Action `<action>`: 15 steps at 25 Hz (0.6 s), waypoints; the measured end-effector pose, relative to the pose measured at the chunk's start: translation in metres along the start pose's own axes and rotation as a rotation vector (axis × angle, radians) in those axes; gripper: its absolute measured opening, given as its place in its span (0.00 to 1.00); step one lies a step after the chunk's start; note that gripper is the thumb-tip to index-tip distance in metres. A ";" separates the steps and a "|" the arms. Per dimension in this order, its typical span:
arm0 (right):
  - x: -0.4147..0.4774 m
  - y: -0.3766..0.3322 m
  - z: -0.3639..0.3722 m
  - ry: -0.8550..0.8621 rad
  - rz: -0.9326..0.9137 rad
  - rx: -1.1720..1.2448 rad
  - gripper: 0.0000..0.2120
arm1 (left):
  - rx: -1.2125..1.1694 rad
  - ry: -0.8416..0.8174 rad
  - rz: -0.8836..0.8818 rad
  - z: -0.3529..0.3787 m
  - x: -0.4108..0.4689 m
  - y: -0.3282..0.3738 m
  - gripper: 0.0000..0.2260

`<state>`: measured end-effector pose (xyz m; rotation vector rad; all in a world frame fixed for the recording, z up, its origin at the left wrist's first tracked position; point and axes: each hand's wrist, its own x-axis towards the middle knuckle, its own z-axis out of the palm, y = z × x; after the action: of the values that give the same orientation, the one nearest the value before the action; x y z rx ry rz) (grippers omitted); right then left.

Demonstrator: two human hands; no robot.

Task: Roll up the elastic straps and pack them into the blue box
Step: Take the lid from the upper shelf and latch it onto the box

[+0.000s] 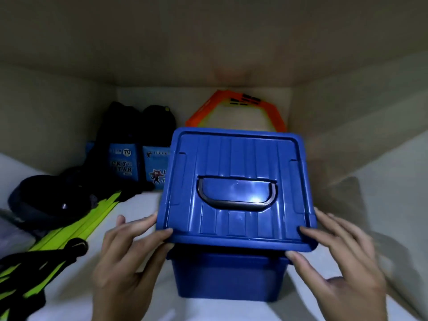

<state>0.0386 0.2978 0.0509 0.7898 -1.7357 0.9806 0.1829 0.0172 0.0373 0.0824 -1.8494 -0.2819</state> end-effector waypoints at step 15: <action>-0.029 0.023 0.013 -0.384 0.211 -0.002 0.20 | -0.027 -0.177 -0.156 0.017 -0.032 -0.019 0.13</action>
<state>0.0230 0.2990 0.0148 0.8467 -2.1859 1.0132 0.1746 0.0080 -0.0016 0.1894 -2.0174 -0.4340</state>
